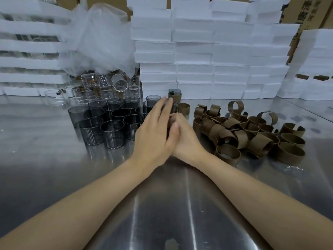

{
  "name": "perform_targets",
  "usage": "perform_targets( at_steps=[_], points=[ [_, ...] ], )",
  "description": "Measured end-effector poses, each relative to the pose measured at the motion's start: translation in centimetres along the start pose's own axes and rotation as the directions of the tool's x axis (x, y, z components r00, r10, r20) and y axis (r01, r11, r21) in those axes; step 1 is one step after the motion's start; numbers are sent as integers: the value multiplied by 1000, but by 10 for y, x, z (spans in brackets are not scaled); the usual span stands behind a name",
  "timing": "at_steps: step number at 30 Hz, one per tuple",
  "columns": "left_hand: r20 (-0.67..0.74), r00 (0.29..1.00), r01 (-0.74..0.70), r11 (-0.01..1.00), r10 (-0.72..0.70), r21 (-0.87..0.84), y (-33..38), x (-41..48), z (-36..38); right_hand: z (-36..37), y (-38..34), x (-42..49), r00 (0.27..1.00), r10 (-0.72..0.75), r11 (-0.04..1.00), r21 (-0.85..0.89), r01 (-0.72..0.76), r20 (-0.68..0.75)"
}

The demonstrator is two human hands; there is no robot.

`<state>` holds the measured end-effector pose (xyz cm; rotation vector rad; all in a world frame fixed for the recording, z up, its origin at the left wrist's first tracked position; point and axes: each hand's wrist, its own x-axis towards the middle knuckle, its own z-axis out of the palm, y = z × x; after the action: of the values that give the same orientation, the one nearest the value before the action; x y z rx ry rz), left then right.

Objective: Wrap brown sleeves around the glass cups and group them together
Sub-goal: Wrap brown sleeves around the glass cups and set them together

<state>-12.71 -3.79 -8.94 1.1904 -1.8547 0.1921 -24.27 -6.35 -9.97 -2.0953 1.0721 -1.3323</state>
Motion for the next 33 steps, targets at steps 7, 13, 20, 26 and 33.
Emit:
perform_targets(
  at_steps=[7, 13, 20, 26, 33],
  points=[
    [373, 784, 546, 263, -497, -796, 2, 18, -10, -6, -8, -9, 990, -117, 992, 54, 113, 80],
    [546, 722, 577, -67, -425, -814, -9, 20, -3, -5, -9, -8, 995, -66, 981, 185, 52, 73],
    [497, 752, 516, -83, -434, -853, -12, 19, 6, 8, -9, -9, 995, -90, 982, 162, 95, -38],
    [384, 871, 452, 191, -305, -872, -13, 10, 12, 5, -12, -5, 991, -36, 985, 160, 56, -127],
    [259, 919, 373, 448, -295, -812, -9, 2, 21, -4, -8, -1, 996, -14, 999, -42, 10, -85]
  ],
)
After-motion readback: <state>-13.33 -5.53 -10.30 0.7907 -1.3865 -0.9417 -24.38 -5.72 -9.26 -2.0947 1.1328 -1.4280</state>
